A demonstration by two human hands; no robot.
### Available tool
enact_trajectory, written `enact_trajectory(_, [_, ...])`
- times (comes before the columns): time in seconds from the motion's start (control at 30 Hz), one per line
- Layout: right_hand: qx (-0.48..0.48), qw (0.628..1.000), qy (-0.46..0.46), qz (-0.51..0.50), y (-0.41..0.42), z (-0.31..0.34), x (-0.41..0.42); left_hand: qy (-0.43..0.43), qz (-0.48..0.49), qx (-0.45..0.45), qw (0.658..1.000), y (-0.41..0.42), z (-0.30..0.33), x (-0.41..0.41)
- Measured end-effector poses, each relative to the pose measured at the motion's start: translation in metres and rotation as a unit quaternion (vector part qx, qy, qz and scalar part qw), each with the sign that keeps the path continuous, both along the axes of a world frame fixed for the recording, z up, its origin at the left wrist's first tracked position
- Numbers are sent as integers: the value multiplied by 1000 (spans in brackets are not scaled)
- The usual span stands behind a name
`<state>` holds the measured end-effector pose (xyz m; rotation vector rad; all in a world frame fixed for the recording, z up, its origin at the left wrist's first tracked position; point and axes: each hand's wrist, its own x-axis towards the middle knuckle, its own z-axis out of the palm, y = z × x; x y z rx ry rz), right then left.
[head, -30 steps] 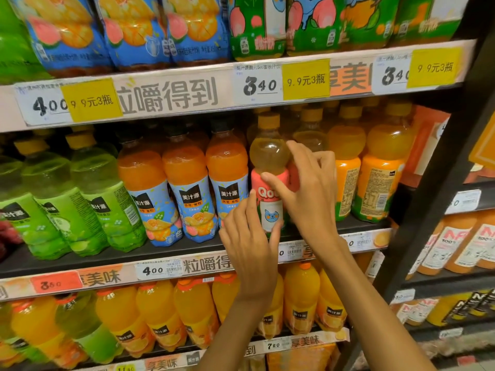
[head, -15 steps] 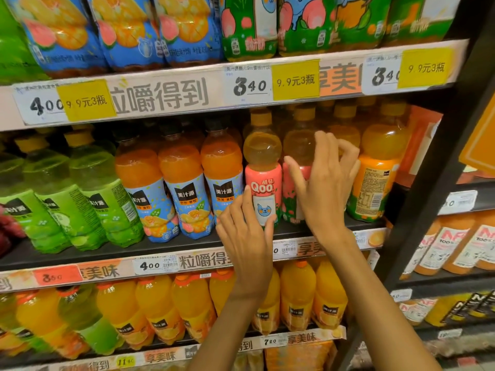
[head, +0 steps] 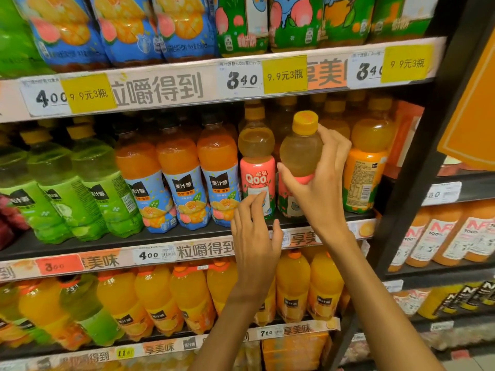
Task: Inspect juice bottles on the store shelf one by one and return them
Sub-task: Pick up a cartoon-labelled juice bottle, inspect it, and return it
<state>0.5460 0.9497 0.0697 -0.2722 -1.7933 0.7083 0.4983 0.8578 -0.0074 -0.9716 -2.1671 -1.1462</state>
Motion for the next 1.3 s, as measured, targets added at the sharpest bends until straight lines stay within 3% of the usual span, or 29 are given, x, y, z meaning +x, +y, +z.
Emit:
enact_trajectory(0.17, [-30, 996, 4, 88, 3, -13, 1, -79, -111, -53, 989, -4, -1, 2])
enact_trajectory(0.33, [-39, 990, 14, 132, -18, -9, 18, -187, -202, 18, 961, -12, 0, 2])
enact_trajectory(0.47, [-93, 979, 19, 182, -37, -1, 29, -327, -333, 91, 880, -30, 10, 8])
enact_trajectory(0.53, [-138, 966, 8, 218, -41, 4, 33, -346, -370, 122, 854, -43, 15, 12])
enact_trajectory(0.6, [-219, 931, 8, 293, -44, 9, 37, -354, -392, 125, 840, -60, 19, 19])
enact_trajectory(0.7, [-362, 821, 29, 441, -48, 7, 37, -386, -420, 90, 816, -83, 24, 27])
enact_trajectory(0.77, [-388, 782, 40, 486, -52, 5, 36, -407, -443, 59, 796, -93, 27, 28])
enact_trajectory(0.83, [-400, 784, 46, 473, -57, 3, 33, -422, -446, 32, 789, -99, 27, 27])
enact_trajectory(0.9, [-413, 809, 43, 415, -64, 0, 32, -430, -426, 19, 795, -103, 25, 27])
enact_trajectory(1.03, [-410, 867, 50, 277, -79, -3, 27, -438, -357, 74, 822, -107, 20, 28])
enact_trajectory(1.1, [-414, 876, 38, 243, -86, -1, 24, -440, -332, 103, 828, -106, 20, 31])
enact_trajectory(1.2, [-436, 854, 24, 284, -89, 7, 23, -476, -328, 143, 803, -108, 19, 34])
enact_trajectory(1.3, [-458, 816, 40, 351, -84, 10, 26, -538, -376, 152, 739, -116, 18, 29])
